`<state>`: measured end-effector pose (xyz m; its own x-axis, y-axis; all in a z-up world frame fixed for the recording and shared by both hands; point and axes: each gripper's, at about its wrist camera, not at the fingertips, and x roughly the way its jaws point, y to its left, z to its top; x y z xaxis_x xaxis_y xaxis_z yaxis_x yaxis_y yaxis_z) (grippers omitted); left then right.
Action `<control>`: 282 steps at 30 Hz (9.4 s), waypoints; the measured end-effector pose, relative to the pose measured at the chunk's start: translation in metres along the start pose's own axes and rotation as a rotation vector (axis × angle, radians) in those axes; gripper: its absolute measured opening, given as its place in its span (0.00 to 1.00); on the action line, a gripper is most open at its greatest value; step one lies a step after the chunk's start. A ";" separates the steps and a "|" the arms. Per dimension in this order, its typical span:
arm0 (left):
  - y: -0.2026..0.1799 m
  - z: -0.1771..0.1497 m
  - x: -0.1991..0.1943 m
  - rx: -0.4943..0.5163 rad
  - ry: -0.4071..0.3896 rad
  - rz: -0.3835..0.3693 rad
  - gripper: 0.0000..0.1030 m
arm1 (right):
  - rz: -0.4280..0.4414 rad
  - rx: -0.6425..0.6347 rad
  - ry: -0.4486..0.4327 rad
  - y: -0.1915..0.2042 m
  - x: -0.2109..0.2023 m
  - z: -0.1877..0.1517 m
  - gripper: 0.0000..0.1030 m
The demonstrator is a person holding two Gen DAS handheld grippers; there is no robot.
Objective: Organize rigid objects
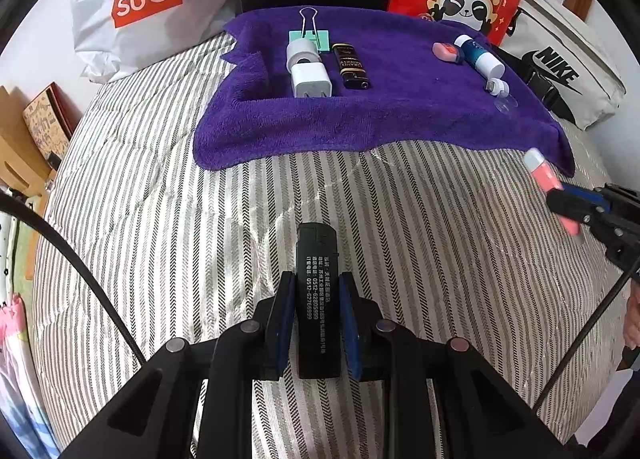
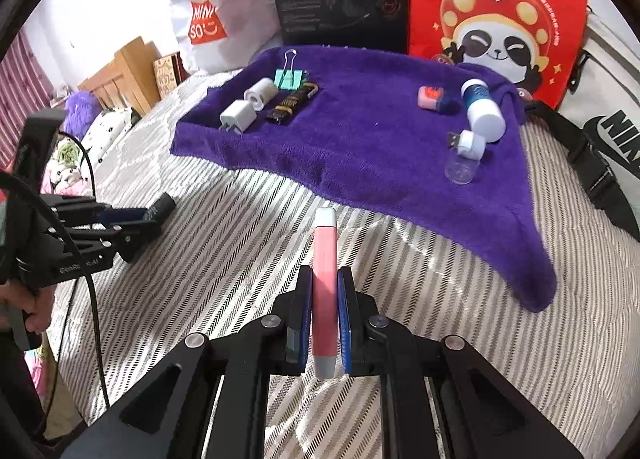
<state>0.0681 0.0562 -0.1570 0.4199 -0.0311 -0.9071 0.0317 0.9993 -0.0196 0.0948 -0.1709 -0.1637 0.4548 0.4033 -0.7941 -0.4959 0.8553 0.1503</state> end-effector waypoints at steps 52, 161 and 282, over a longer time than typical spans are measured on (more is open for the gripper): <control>-0.001 0.128 0.000 0.034 -0.095 -0.130 0.20 | -0.033 0.182 -0.007 -0.065 0.039 0.099 0.11; -0.068 0.077 -0.106 0.040 -0.271 -0.049 0.98 | -0.198 0.266 -0.131 -0.025 -0.100 0.026 1.00; -0.061 0.030 -0.160 0.014 -0.262 0.048 0.98 | -0.315 0.275 -0.102 -0.002 -0.155 0.011 1.00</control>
<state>0.0265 0.0000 0.0016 0.6414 0.0101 -0.7672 0.0179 0.9994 0.0281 0.0337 -0.2311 -0.0347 0.6300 0.1269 -0.7661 -0.1115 0.9911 0.0724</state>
